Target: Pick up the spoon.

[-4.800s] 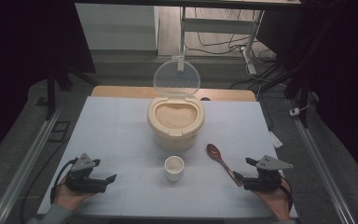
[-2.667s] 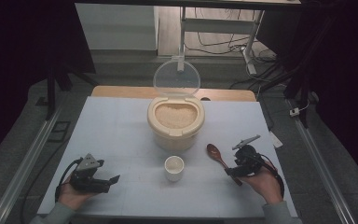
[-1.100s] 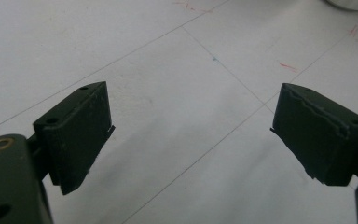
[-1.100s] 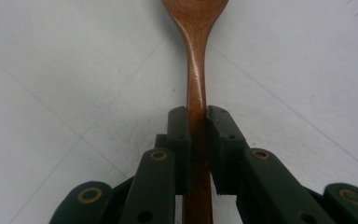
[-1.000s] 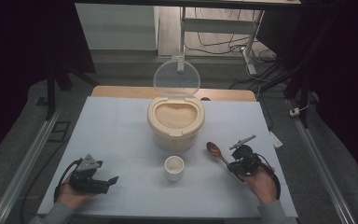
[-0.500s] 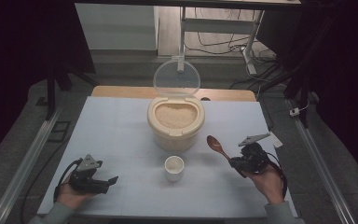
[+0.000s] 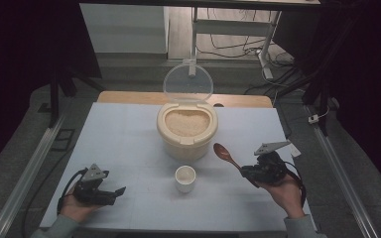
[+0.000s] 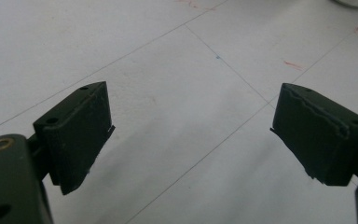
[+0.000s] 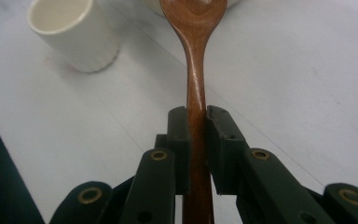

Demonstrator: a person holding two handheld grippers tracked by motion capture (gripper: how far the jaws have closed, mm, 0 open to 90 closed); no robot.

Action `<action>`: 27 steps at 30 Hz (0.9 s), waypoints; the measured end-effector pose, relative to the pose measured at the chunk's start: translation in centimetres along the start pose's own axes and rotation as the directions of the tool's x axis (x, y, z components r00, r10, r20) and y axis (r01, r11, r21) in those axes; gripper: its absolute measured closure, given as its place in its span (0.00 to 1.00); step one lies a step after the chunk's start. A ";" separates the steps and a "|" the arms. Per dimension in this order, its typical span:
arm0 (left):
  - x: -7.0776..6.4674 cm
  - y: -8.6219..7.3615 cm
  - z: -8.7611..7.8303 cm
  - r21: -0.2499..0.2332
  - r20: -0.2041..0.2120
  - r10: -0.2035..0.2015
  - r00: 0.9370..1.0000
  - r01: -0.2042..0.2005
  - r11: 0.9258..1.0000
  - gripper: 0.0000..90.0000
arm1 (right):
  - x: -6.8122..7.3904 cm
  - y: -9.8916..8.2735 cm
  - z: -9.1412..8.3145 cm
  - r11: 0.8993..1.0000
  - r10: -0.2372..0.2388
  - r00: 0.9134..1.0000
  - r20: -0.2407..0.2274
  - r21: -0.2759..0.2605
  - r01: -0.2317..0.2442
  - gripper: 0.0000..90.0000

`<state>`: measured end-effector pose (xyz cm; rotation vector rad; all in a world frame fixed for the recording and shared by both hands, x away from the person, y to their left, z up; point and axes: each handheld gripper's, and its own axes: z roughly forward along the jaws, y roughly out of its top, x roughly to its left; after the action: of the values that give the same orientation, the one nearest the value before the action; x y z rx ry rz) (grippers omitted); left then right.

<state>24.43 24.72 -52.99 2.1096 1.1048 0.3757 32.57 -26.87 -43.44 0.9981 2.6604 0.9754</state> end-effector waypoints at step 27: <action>0.0 0.0 0.0 0.003 -0.002 0.005 1.000 -0.005 1.000 0.13 | 3.2 1.7 1.5 0.994 -0.110 0.984 -0.142 -0.007 0.110 0.88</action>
<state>24.44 24.72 -53.01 2.1148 1.1020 0.3786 31.50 -23.07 -43.22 0.7995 2.7960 1.0592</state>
